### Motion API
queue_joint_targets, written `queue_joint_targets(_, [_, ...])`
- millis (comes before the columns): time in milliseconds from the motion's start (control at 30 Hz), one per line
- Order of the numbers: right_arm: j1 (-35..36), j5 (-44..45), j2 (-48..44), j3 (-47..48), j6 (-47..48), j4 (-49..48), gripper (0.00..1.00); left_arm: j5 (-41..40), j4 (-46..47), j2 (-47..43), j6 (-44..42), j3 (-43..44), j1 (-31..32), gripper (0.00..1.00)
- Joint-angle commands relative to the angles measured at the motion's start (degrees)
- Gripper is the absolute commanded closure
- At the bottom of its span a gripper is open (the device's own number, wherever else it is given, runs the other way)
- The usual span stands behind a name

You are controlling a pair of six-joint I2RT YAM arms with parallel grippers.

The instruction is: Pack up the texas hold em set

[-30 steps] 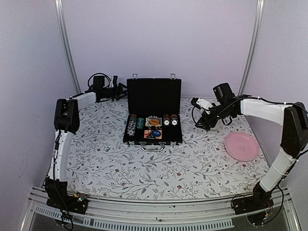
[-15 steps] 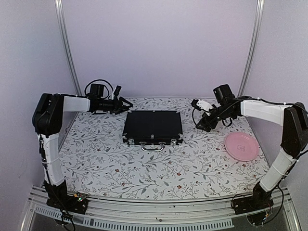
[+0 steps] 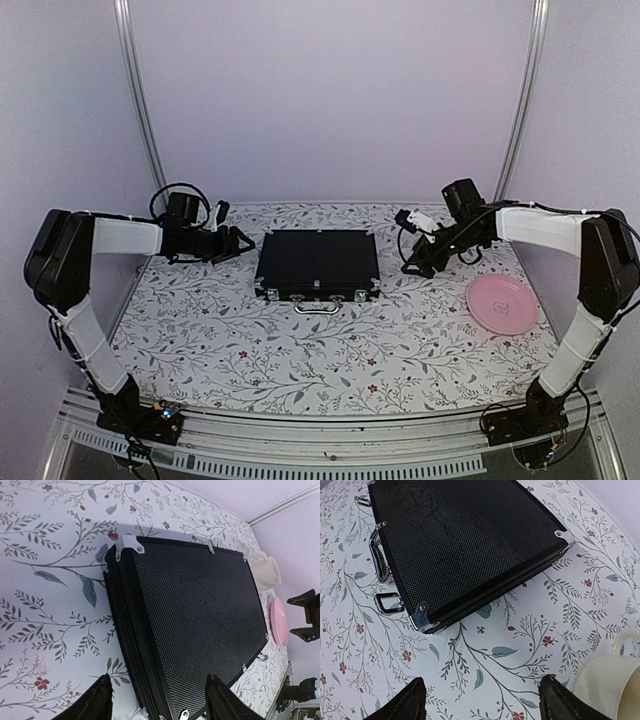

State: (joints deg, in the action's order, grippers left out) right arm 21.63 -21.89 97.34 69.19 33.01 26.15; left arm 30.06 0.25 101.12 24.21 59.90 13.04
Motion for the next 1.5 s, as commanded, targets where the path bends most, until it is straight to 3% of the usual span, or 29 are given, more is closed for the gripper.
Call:
queue_joint_targets(0, [-0.2,-8.7,5.2,4.9,-5.2,2.0,0.25,-1.0,-1.5,-1.7,1.0,-1.8,0.9,0.36])
queue_joint_targets(233, [-0.2,-16.5,14.1,13.5,-11.3,5.7,0.25,0.3,1.4,0.5,1.9,-3.2,2.2,0.35])
queue_joint_targets(600, [0.1,-25.4,29.9,26.6,-9.4,16.6,0.23,-0.7,2.7,5.4,1.9,-2.2,8.6,0.36])
queue_joint_targets(867, [3.4,-26.7,29.5,24.8,-4.7,18.3,0.32,-2.5,1.9,4.0,1.1,-5.3,15.1,0.43])
queue_joint_targets(1267, [4.1,-24.4,24.1,18.3,-2.5,18.7,0.34,-8.7,-0.9,-6.8,4.9,-14.0,23.8,0.45])
queue_joint_targets(1467, [1.3,-19.6,21.4,19.0,-4.1,18.9,0.29,-21.9,-15.7,-9.8,5.8,-11.9,22.2,0.37])
